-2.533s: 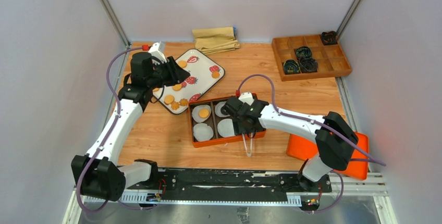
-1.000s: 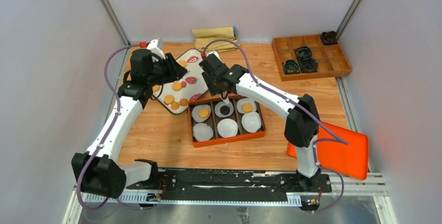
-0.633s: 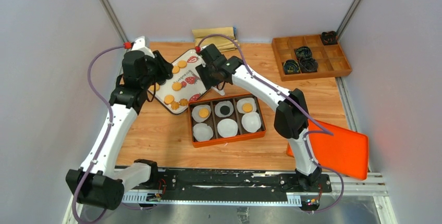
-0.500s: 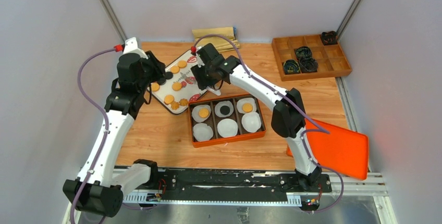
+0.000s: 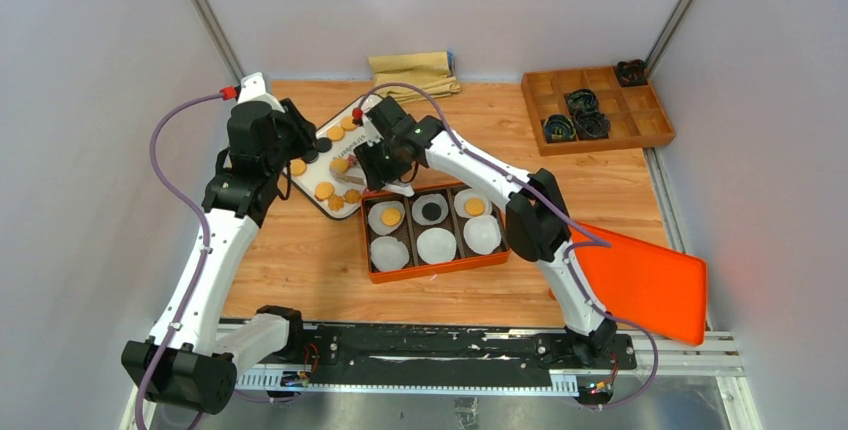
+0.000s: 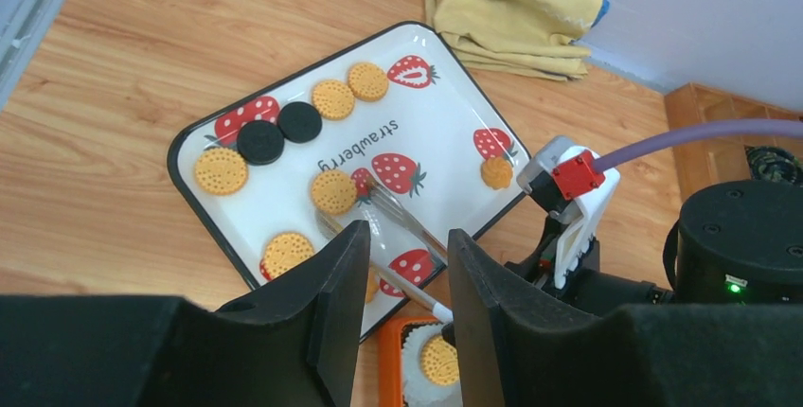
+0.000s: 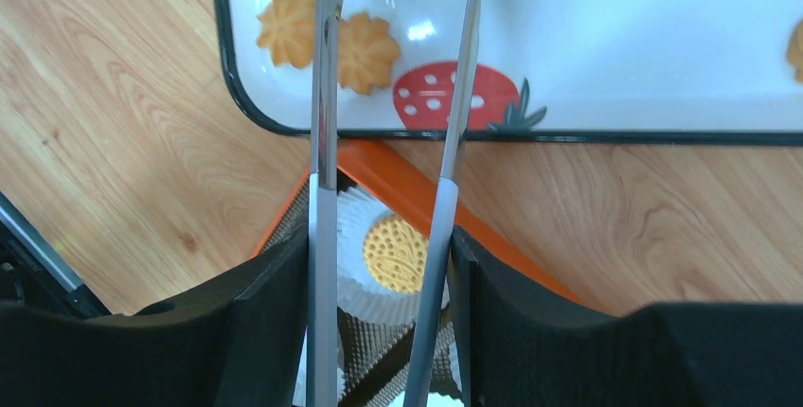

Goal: Pack the cookies

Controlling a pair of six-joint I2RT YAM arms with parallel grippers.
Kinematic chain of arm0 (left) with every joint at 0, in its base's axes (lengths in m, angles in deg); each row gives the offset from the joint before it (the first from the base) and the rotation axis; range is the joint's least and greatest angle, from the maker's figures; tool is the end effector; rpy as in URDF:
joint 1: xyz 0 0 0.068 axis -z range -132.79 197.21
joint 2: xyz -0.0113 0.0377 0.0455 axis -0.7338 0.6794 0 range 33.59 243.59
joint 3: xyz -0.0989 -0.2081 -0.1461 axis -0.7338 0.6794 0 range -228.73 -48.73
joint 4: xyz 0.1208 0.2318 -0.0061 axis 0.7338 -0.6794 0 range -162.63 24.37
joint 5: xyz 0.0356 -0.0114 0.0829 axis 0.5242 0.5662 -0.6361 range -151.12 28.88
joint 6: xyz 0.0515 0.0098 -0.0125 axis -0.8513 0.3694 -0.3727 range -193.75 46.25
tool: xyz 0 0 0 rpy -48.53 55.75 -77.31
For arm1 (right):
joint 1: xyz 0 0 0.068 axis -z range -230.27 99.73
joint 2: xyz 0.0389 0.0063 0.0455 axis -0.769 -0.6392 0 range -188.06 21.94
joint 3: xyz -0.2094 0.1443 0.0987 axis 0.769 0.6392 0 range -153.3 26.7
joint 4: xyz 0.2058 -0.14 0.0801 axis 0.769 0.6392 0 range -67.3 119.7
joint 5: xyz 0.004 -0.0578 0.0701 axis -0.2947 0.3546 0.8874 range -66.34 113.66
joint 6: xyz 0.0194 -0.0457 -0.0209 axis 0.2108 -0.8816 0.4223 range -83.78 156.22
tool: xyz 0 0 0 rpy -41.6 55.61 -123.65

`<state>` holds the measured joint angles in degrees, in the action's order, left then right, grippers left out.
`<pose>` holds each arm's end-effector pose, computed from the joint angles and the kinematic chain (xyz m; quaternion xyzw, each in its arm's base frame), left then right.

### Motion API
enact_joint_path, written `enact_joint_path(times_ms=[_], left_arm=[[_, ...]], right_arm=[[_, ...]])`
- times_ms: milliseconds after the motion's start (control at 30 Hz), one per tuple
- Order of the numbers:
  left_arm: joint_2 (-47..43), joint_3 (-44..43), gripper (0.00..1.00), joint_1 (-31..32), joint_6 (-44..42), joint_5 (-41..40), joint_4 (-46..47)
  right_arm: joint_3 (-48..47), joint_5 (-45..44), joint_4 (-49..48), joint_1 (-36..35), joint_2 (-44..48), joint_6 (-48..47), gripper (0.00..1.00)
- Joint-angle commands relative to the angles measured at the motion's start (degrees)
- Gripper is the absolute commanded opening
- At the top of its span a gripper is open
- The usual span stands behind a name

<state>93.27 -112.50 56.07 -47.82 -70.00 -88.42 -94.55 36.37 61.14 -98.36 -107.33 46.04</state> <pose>0.2283 -0.0300 0.3837 -0.1649 0.7944 -0.1138 0.5734 0.3369 0.3871 0.2642 -0.3413 0.8585 0.2683 0.2728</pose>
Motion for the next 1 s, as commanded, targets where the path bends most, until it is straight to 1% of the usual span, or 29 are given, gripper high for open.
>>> enact_joint_path(times_ms=[0,233,500,533,633,767,867,967], left_arm=[[-0.4,-0.6,0.42,0.4,-0.5,1.4,1.2],[-0.4,-0.6,0.43,0.4,-1.1,2.4,1.6],[-0.1,-0.6,0.43,0.4,-1.3,4.2,1.6],[-0.1,-0.6,0.43,0.4,-1.3,4.3,1.7],[-0.2,-0.6,0.43,0.4,-1.3,4.3,1.7],[-0.1,-0.5,0.43,0.4,-1.1,5.1,1.9],[-0.2,-0.5,0.43,0.4,-1.1,5.4,1.8],[-0.3,-0.8,0.42,0.4,-1.1,5.6,1.8]], right_arm=[[-6.2,0.9,2.0,-1.1,-3.2,-0.4,0.55],[-11.6,-1.1,3.4,-1.2,-7.4,0.3,0.55],[-11.0,-4.1,5.0,-1.1,-7.9,-0.6,0.55],[-11.1,-4.1,5.0,-1.1,-7.9,-0.7,0.54],[-11.1,-3.3,4.6,-1.1,-7.5,-0.7,0.44],[-10.1,-2.3,2.7,-1.1,-6.0,-0.5,0.34],[-8.3,-3.2,1.4,-1.1,-3.6,-0.7,0.3],[-4.0,-4.7,-0.9,-1.1,0.6,-0.6,0.27]])
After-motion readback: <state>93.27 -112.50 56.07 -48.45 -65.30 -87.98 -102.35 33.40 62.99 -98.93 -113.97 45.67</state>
